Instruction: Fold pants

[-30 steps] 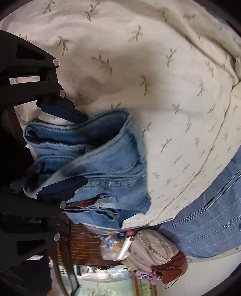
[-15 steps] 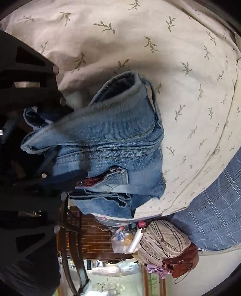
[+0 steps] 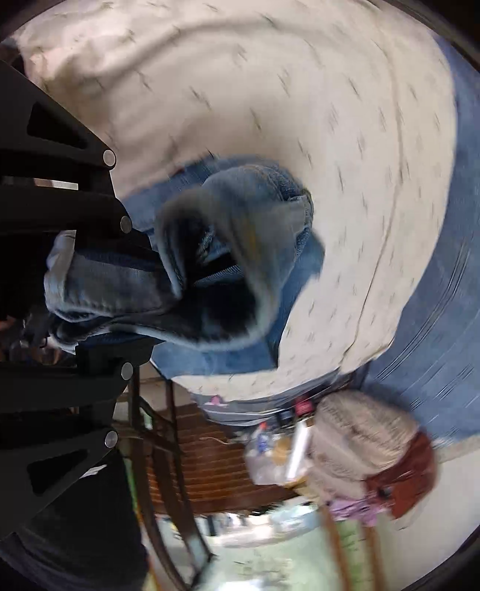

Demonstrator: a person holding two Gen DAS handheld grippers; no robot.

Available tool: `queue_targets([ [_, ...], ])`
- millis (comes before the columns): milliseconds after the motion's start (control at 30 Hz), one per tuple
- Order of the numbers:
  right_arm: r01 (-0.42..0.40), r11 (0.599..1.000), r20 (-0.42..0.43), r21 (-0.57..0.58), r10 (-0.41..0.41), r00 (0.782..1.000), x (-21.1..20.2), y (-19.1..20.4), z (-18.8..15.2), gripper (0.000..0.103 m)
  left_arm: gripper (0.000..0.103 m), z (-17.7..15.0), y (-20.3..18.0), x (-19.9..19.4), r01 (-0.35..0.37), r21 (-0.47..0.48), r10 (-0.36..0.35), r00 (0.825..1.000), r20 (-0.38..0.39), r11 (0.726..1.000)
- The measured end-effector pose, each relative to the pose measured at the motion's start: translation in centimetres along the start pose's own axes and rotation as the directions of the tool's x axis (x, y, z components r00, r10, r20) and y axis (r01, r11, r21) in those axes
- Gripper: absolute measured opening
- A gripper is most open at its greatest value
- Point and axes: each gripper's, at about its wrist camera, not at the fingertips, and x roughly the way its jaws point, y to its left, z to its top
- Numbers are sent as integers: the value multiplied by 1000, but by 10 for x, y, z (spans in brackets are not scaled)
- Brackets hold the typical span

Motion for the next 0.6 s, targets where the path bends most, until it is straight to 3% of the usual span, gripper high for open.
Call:
queue_targets([
  [133, 8, 982, 63, 190, -20, 998, -28, -52, -4, 33, 32, 18, -40, 52, -19, 59, 24, 997, -75, 998],
  [200, 14, 951, 77, 309, -40, 996, -38, -84, -12, 33, 34, 25, -52, 81, -53, 74, 61, 992, -107, 996],
  [300, 57, 895, 64, 442, -95, 993, -46, -125, -31, 34, 35, 30, -66, 128, -150, 122, 168, 974, -153, 981],
  [400, 63, 830, 25, 554, -93, 995, -45, -152, -51, 36, 35, 28, -85, 154, -260, 198, 291, 945, -150, 945],
  [467, 23, 807, 45, 590, -61, 997, -49, -161, -57, 37, 35, 22, -103, 151, -246, 255, 293, 942, -163, 935],
  [533, -9, 818, 73, 575, -41, 996, -57, -162, -53, 40, 35, 16, -114, 138, -206, 308, 266, 949, -170, 929],
  [600, -41, 823, 113, 567, -28, 993, -71, -164, -51, 54, 36, 11, -123, 118, -173, 376, 249, 955, -163, 910],
])
